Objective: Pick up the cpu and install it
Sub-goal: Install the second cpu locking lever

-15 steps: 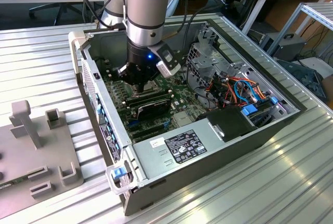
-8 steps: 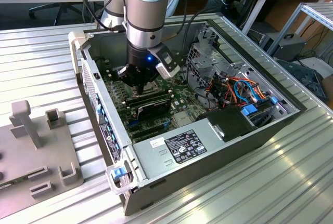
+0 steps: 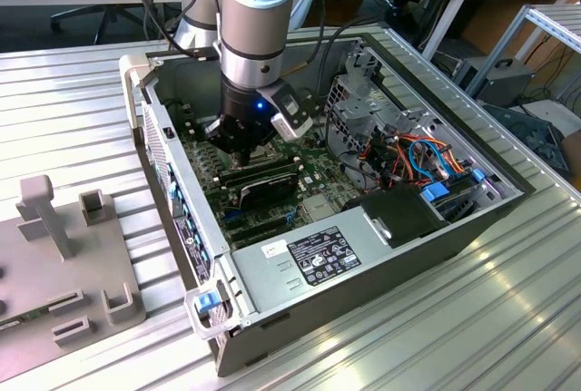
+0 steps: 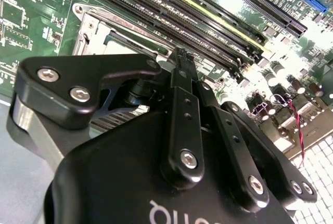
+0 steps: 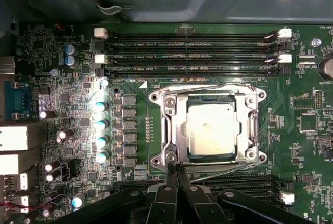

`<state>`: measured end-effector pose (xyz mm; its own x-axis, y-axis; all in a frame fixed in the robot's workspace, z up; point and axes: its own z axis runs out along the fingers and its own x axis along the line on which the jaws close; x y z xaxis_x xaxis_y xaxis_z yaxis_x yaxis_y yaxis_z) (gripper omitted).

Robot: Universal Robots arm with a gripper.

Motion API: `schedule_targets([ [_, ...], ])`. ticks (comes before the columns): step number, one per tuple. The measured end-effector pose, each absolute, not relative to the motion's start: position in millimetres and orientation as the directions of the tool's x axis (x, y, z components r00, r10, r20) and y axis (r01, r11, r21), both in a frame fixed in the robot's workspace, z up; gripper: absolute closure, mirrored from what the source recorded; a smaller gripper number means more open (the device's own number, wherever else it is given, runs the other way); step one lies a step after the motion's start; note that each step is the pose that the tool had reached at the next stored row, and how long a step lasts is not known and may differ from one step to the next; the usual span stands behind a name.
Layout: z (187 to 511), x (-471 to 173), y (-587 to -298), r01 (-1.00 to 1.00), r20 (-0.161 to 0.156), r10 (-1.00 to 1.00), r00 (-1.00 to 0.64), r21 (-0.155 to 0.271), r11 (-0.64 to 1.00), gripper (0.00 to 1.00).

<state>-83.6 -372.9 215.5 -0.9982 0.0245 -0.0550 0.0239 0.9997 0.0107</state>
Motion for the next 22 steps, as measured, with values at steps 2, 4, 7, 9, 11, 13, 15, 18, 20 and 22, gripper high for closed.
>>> schedule_targets([
  [2, 215.1, -83.7, -372.9, 0.024, -0.055, 0.024, -0.998, 0.010, 1.000, 0.89],
  [4, 214.6, -83.8, -372.8, 0.024, -0.055, 0.025, -0.998, 0.011, 1.000, 0.89],
  [7, 213.9, -83.8, -372.2, 0.024, -0.055, 0.025, -0.998, 0.011, 1.000, 0.89],
  [9, 213.7, -83.9, -371.5, 0.025, -0.055, 0.026, -0.998, 0.011, 1.000, 0.89],
  [11, 213.5, -83.9, -370.5, 0.026, -0.055, 0.026, -0.998, 0.011, 1.000, 0.89],
  [13, 212.7, -83.9, -370.2, 0.026, -0.055, 0.027, -0.998, 0.011, 1.000, 0.89],
  [15, 211.6, -84.6, -370.1, 0.027, -0.055, 0.027, -0.998, 0.011, 1.000, 0.89],
  [18, 210.6, -86.0, -370.1, 0.027, -0.055, 0.027, -0.998, 0.012, 1.000, 0.89],
  [20, 210.0, -86.7, -370.1, 0.027, -0.055, 0.027, -0.998, 0.012, 1.000, 0.89],
  [22, 209.3, -87.7, -370.1, 0.027, -0.055, 0.028, -0.998, 0.013, 1.000, 0.89],
])
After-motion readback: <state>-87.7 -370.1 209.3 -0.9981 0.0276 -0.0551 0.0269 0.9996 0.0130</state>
